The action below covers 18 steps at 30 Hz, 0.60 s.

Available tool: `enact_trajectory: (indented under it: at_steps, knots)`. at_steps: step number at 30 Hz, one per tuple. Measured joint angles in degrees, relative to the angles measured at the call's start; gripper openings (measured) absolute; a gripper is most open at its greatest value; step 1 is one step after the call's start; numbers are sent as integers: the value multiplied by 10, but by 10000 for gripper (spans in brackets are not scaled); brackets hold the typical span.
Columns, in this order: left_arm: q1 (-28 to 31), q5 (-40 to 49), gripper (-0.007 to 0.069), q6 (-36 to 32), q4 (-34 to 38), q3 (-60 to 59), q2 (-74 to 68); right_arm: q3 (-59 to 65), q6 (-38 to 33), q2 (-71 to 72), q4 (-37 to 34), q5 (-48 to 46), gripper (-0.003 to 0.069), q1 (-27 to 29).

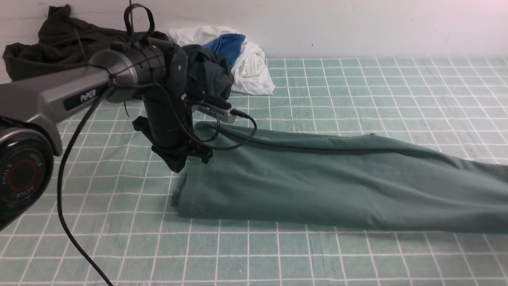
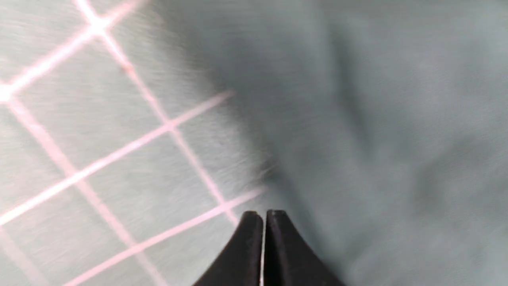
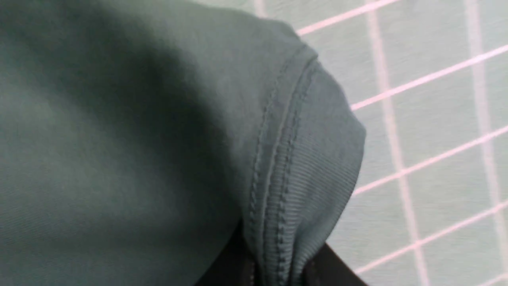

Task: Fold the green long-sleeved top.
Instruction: Use the right arm to clamp the right edge of the fabric, then use the right arm to drag the right edge of the fabric to the left and folds it over the left edge

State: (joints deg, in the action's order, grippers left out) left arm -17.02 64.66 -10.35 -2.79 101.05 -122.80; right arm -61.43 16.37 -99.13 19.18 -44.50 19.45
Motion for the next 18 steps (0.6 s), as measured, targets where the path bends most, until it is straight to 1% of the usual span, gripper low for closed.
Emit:
enact_trajectory:
  at_steps: [1, 3, 5, 6, 7, 8, 9, 11, 12, 13, 14, 18]
  knots:
    - [1, 2, -3, 0, -4, 0, 21, 0, 29, 26, 39, -3, 64, 0]
    - [1, 13, -3, 0, -9, 0, 71, -2, 54, 71, 69, -8, 64, -7]
    - [1, 18, -3, 0, -13, 0, 110, -17, 48, 106, 69, -22, 64, -32]
    - [1, 18, -3, 0, -13, 0, 114, -19, 47, 113, 66, -25, 64, -36]
    - [1, 22, -3, 0, -13, 0, 142, -36, 27, 133, 55, -34, 64, -65]
    - [1, 25, -3, 0, -13, 0, 153, -42, 20, 142, 47, -39, 64, -82]
    - [3, 34, -3, 0, -13, 0, 182, -73, -14, 160, 16, -52, 64, -144]
    - [3, 43, -3, 0, -13, 0, 210, -108, -44, 165, -21, -60, 64, -213]
    - [3, 44, -3, 0, -13, 0, 216, -116, -49, 165, -30, -61, 64, -228]
    - [4, 51, -3, 0, -19, -1, 235, -142, -62, 158, -58, -62, 64, -281]
    - [4, 56, -3, 1, -25, -3, 250, -161, -68, 150, -77, -62, 64, -317]
    - [21, 63, -3, 24, -53, -26, 314, -226, -78, 75, -128, -46, 64, -436]
